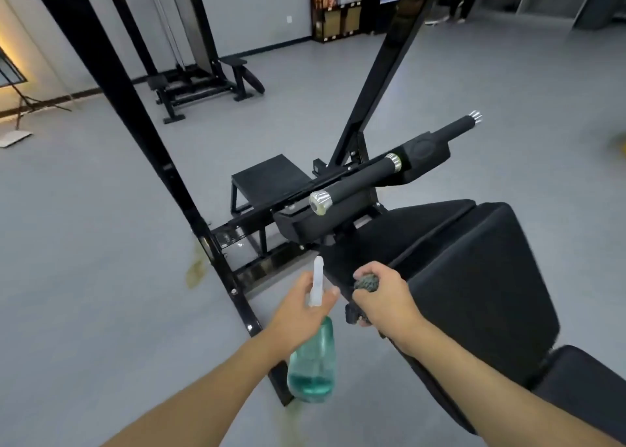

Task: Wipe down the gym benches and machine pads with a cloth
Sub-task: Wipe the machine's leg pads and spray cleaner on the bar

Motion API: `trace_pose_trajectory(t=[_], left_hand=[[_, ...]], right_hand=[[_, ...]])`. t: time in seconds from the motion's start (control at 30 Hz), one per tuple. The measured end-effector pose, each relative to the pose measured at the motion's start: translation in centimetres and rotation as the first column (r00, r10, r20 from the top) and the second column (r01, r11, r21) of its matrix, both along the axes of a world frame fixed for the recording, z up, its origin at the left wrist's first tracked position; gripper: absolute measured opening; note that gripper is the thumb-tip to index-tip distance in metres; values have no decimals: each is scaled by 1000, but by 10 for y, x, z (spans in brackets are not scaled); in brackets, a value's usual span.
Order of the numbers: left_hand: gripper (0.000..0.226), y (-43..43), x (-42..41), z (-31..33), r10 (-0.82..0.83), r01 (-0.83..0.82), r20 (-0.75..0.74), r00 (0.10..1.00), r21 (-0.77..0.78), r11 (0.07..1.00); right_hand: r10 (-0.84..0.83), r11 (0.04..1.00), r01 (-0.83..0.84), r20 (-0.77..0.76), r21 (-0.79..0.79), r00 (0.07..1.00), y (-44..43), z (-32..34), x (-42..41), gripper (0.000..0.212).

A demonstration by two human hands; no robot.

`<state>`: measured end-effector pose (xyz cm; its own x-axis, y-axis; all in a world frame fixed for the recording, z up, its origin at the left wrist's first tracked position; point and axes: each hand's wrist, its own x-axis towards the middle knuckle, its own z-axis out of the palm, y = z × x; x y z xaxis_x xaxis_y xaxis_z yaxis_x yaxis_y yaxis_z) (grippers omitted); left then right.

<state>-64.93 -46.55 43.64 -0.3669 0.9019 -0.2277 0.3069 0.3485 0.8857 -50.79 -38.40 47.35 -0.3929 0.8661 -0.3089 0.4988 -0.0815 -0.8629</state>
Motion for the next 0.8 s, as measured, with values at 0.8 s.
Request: trace_pose_trajectory(t=[0.8], left_hand=[[16, 91, -110, -201, 274, 150, -395, 877, 767, 624]], right_hand=[[-137, 588, 480, -505, 651, 852, 18, -287, -155, 28]])
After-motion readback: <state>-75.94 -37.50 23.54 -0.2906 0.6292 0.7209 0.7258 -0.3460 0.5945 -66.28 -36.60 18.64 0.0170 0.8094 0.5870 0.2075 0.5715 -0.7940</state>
